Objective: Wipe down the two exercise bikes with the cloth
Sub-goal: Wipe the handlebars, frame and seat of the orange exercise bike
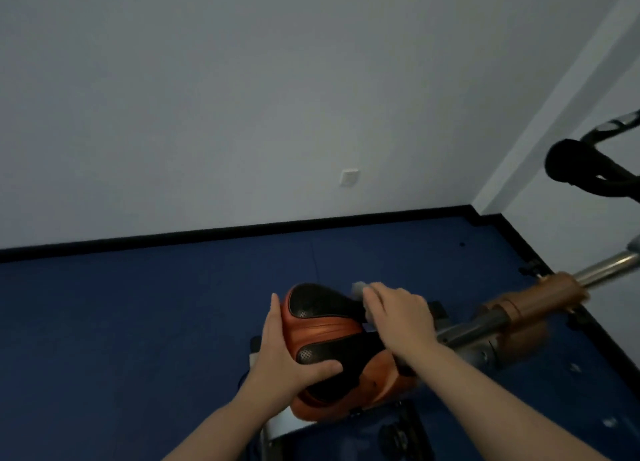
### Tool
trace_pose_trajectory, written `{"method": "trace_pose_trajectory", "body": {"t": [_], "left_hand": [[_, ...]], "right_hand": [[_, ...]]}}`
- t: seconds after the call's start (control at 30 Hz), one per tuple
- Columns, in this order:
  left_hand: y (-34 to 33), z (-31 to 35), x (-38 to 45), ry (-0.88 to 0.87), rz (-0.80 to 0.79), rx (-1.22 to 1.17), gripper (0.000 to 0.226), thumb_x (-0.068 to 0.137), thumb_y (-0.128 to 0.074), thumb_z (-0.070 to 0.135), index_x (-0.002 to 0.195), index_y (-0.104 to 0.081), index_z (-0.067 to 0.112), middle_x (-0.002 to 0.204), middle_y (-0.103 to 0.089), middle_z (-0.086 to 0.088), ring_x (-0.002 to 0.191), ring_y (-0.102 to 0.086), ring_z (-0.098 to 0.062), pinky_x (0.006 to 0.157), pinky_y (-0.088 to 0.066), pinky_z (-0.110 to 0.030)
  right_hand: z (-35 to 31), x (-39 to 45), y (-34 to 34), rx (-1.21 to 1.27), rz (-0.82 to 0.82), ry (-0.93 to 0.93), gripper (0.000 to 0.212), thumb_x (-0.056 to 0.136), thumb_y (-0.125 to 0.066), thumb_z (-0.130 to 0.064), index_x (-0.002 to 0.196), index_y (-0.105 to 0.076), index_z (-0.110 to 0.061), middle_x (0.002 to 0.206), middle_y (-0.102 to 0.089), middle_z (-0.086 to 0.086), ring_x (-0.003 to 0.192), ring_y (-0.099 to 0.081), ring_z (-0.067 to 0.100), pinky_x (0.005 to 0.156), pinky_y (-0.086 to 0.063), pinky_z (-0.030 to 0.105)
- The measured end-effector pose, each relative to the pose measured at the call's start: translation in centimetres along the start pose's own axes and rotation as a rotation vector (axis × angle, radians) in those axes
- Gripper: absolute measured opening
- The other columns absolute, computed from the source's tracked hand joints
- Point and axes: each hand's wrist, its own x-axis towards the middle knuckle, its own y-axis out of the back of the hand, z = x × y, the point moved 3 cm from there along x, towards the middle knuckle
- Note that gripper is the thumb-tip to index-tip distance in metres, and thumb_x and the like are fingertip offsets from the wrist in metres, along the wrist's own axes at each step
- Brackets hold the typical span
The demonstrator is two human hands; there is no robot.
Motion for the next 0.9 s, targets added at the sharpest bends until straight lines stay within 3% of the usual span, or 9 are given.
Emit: {"method": "trace_pose_trajectory", "body": {"t": [0.1, 0.2, 0.33, 0.4, 0.5, 0.63, 0.77, 0.83, 0.9], "left_hand": [[-0.6, -0.4, -0.3, 0.106, 0.024, -0.071, 0.154, 0.035, -0.091, 0.060, 0.154, 0.004, 0.032, 0.142, -0.037, 0.007, 0.120, -0.052, -0.007, 0.100, -0.044, -0.025], [-1.1, -0.7, -0.6, 0.127, 0.046, -0.181, 0.107, 0.047, -0.096, 0.041, 0.135, -0.037, 0.029, 0.116, -0.062, 0.009, 0.091, -0.066, 0.003, 0.073, -0.052, -0.012], [-1.4, -1.1, -0.8, 0.172, 0.032, -0.275, 0.090, 0.041, -0.093, 0.049, 0.118, -0.056, 0.024, 0.106, -0.072, 0.002, 0.096, -0.070, -0.011, 0.089, -0.056, -0.032], [-1.6, -1.0, -0.6, 0.133, -0.028, -0.328, 0.075, 0.046, -0.094, 0.042, 0.112, -0.064, 0.023, 0.102, -0.075, 0.001, 0.096, -0.071, -0.014, 0.086, -0.057, -0.029], [-1.4, -1.0, -0.2, 0.124, -0.101, -0.347, 0.073, 0.049, -0.095, 0.031, 0.114, -0.064, 0.022, 0.102, -0.075, 0.002, 0.097, -0.071, -0.014, 0.084, -0.056, -0.026], [-1.1, -1.1, -0.1, 0.133, -0.129, -0.261, 0.083, 0.046, -0.094, 0.032, 0.121, -0.058, 0.029, 0.106, -0.073, 0.012, 0.101, -0.067, -0.003, 0.086, -0.053, -0.021], [-1.0, -0.6, -0.4, 0.114, -0.066, -0.179, 0.082, 0.046, -0.094, 0.038, 0.119, -0.057, 0.038, 0.113, -0.068, 0.014, 0.109, -0.061, -0.002, 0.093, -0.053, -0.026], [-0.9, -0.5, -0.5, 0.127, -0.028, -0.172, 0.083, 0.047, -0.094, 0.035, 0.117, -0.050, 0.043, 0.115, -0.064, 0.016, 0.107, -0.060, -0.001, 0.086, -0.054, -0.021], [-0.8, -0.4, -0.5, 0.156, -0.042, -0.190, 0.080, 0.051, -0.095, 0.030, 0.116, -0.050, 0.043, 0.114, -0.064, 0.014, 0.105, -0.062, -0.002, 0.085, -0.055, -0.022]], "right_hand": [[-4.0, -0.4, -1.7, 0.093, -0.016, 0.088, 0.045, 0.101, -0.024, -0.050, 0.137, -0.046, -0.036, 0.133, -0.057, -0.014, 0.119, -0.052, 0.014, 0.098, -0.037, 0.037], [-5.7, 0.4, -1.7, 0.238, -0.167, 0.260, 0.050, 0.100, -0.025, -0.054, 0.149, -0.029, -0.041, 0.151, -0.035, -0.018, 0.137, -0.033, 0.006, 0.111, -0.030, 0.038], [-6.2, 2.5, -1.1, 0.381, -0.337, 0.244, 0.044, 0.101, -0.024, -0.055, 0.144, -0.035, -0.048, 0.149, -0.037, -0.023, 0.136, -0.035, 0.002, 0.107, -0.036, 0.036], [-6.7, 2.5, -1.1, 0.351, -0.322, 0.276, 0.046, 0.102, -0.025, -0.052, 0.147, -0.033, -0.045, 0.154, -0.031, -0.022, 0.140, -0.030, 0.003, 0.111, -0.033, 0.035], [-7.2, 1.2, -1.4, 0.195, -0.293, 0.524, 0.047, 0.104, -0.025, -0.046, 0.151, -0.025, -0.042, 0.161, -0.013, -0.018, 0.148, -0.006, 0.002, 0.122, -0.009, 0.035], [-7.5, 0.8, -1.3, 0.105, -0.363, 0.791, 0.042, 0.105, -0.025, -0.045, 0.146, -0.032, -0.048, 0.161, -0.006, -0.021, 0.147, 0.012, 0.001, 0.119, 0.012, 0.032], [-10.0, 2.0, -1.6, -0.022, -0.403, 0.981, 0.037, 0.103, -0.032, -0.046, 0.126, -0.061, -0.043, 0.150, -0.040, -0.019, 0.147, -0.013, 0.006, 0.120, 0.002, 0.036], [-11.5, 2.9, -1.9, -0.049, -0.390, 0.996, 0.036, 0.101, -0.037, -0.047, 0.111, -0.070, -0.037, 0.128, -0.058, -0.018, 0.132, -0.038, 0.007, 0.117, -0.015, 0.037], [-12.5, 4.1, -2.1, -0.048, -0.398, 0.965, 0.037, 0.099, -0.040, -0.047, 0.095, -0.074, -0.033, 0.108, -0.066, -0.016, 0.108, -0.052, 0.008, 0.104, -0.032, 0.036]]}}
